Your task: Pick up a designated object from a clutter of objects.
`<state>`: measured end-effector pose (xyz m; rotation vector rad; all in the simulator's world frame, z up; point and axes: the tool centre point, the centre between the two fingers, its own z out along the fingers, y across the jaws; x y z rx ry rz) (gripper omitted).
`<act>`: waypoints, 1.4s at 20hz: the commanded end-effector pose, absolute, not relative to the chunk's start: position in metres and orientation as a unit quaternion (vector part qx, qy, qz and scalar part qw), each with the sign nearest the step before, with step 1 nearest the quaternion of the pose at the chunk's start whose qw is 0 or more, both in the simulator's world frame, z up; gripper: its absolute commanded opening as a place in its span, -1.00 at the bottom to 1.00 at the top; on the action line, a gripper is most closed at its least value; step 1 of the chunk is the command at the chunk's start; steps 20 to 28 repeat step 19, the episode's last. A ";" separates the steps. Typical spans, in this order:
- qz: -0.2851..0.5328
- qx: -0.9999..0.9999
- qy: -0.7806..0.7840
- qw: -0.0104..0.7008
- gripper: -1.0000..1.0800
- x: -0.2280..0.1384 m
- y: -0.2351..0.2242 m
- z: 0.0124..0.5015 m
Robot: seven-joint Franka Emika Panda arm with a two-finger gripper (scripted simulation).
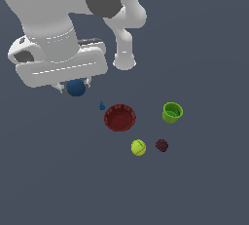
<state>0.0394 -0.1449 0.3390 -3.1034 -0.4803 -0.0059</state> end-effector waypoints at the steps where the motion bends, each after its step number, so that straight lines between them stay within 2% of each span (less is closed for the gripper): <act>1: -0.001 -0.988 -0.153 0.000 -1.00 0.046 -0.156 0.353; 13: 0.000 -0.988 -0.154 0.000 -1.00 0.064 -0.185 0.385; 28: 0.000 -0.988 -0.154 0.000 -1.00 0.066 -0.188 0.389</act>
